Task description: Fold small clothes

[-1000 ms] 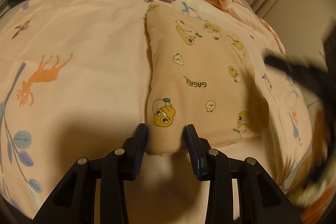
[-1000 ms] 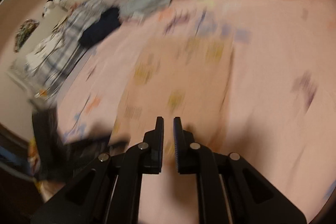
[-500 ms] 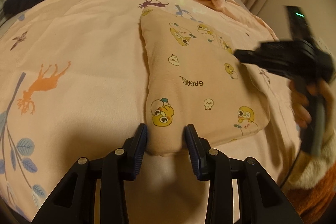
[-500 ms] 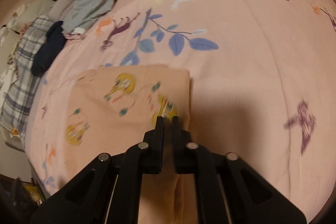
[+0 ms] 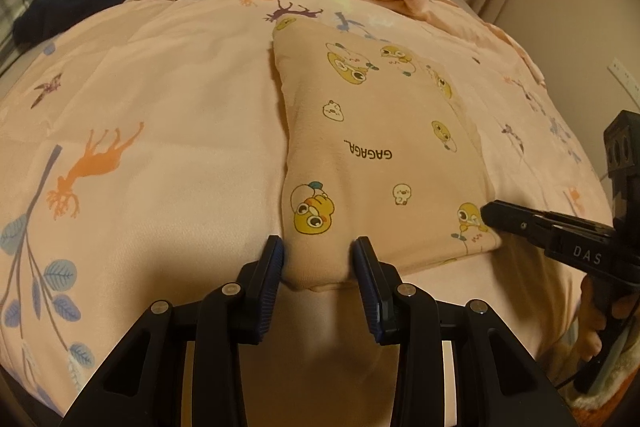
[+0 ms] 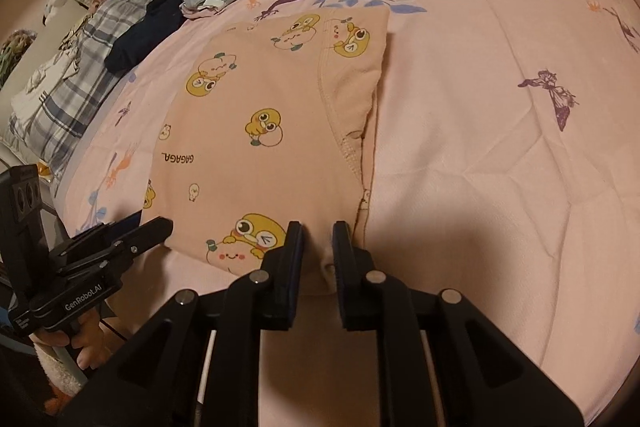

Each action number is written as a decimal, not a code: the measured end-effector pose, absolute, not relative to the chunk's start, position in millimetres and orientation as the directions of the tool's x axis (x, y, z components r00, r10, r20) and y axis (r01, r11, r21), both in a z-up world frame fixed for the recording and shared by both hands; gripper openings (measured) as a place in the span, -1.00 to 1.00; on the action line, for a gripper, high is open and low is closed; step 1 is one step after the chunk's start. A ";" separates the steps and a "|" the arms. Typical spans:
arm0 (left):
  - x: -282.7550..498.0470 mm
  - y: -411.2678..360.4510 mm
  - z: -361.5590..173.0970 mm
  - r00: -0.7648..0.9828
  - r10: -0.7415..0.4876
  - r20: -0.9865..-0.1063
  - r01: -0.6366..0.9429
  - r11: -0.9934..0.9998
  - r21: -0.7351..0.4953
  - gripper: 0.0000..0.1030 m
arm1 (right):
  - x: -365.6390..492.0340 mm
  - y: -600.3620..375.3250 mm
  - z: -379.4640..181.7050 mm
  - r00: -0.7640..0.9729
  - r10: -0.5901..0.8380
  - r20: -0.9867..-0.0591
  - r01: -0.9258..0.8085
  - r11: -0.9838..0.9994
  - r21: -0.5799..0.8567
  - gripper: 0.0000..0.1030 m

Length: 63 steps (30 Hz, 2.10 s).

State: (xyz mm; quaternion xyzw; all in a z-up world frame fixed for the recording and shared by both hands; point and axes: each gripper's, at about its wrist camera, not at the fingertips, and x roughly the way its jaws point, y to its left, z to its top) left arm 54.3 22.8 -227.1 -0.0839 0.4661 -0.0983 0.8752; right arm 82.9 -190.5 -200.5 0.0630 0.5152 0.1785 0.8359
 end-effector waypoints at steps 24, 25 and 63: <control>-15.9 25.5 -36.3 0.828 -0.156 -0.539 0.058 0.979 -0.194 0.97 | 47.5 -230.3 -45.5 0.588 0.314 -0.745 -0.067 0.937 0.342 0.97; -14.1 25.4 -34.3 0.827 -0.181 -0.533 0.070 0.972 -0.223 0.97 | 45.2 -229.5 -41.6 0.590 0.311 -0.745 -0.070 0.939 0.336 0.97; -24.5 25.4 -63.0 0.835 -0.043 -0.549 -0.069 0.981 -0.181 0.97 | 7.9 -226.0 -37.2 0.633 0.372 -0.679 -0.156 0.920 0.359 0.99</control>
